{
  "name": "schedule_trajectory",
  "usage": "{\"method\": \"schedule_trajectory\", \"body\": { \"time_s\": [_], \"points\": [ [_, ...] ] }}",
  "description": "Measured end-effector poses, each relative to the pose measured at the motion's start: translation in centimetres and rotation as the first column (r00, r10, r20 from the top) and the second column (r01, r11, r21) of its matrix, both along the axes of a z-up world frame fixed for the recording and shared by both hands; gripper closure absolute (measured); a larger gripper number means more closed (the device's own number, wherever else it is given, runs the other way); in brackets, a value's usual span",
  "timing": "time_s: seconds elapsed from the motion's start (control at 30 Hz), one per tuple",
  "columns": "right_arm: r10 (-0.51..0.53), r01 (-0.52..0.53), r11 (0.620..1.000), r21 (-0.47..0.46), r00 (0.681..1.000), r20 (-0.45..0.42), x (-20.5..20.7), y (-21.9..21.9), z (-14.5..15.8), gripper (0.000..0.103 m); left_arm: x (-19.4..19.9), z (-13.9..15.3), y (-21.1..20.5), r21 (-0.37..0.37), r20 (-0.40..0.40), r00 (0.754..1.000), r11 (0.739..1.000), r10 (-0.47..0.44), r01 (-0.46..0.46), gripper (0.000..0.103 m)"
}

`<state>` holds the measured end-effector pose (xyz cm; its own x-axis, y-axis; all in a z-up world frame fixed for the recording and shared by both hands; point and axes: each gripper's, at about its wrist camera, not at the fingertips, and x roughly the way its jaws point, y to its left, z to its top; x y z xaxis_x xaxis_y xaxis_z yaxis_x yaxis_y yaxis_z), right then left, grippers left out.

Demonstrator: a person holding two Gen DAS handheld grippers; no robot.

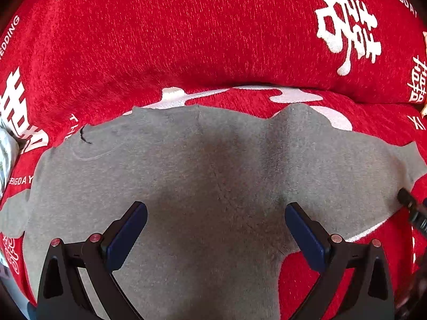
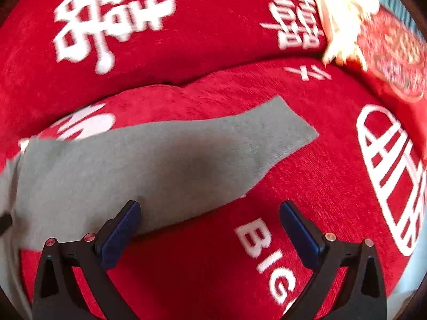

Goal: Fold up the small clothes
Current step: 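Move the right tool to a sweater sleeve cuff and grasp it, then lift the sleeve with the right tool and carry it across the sweater body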

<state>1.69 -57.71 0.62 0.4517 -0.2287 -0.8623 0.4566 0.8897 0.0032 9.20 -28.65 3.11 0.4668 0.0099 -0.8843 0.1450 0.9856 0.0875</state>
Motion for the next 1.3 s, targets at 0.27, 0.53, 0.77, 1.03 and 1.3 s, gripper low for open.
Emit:
{"method": "schedule_trajectory", "body": {
  "time_s": [0.27,0.53,0.77,1.03,1.3],
  "points": [
    [-0.112,0.087,0.969,0.233,0.989,0.094,1.0,-5.4,-1.0,0.000,1.2,-0.7,0.3,-0.014,-0.011,1.000,1.000,0.021,-0.021,0.000],
    [-0.168,0.071,0.909,0.411,0.964,0.204,4.2,-9.3,-1.6,0.063,1.8,-1.0,0.2,-0.015,-0.016,1.000,1.000,0.021,-0.021,0.000],
    [-0.184,0.065,0.922,0.382,0.940,0.286,-0.1,-9.8,0.3,0.096,2.8,-1.4,0.8,-0.072,-0.058,0.996,0.995,0.065,-0.069,0.000],
    [-0.188,0.092,0.955,0.284,0.925,0.331,-4.4,-8.2,3.4,0.096,2.1,-1.7,-1.9,-0.031,-0.092,0.995,0.999,-0.035,0.032,0.000],
    [-0.237,0.145,0.956,0.256,0.896,0.376,-8.0,-7.0,5.2,0.096,-0.8,0.9,-0.4,-0.096,-0.045,0.997,0.993,-0.070,0.066,0.000]
  ]
}}
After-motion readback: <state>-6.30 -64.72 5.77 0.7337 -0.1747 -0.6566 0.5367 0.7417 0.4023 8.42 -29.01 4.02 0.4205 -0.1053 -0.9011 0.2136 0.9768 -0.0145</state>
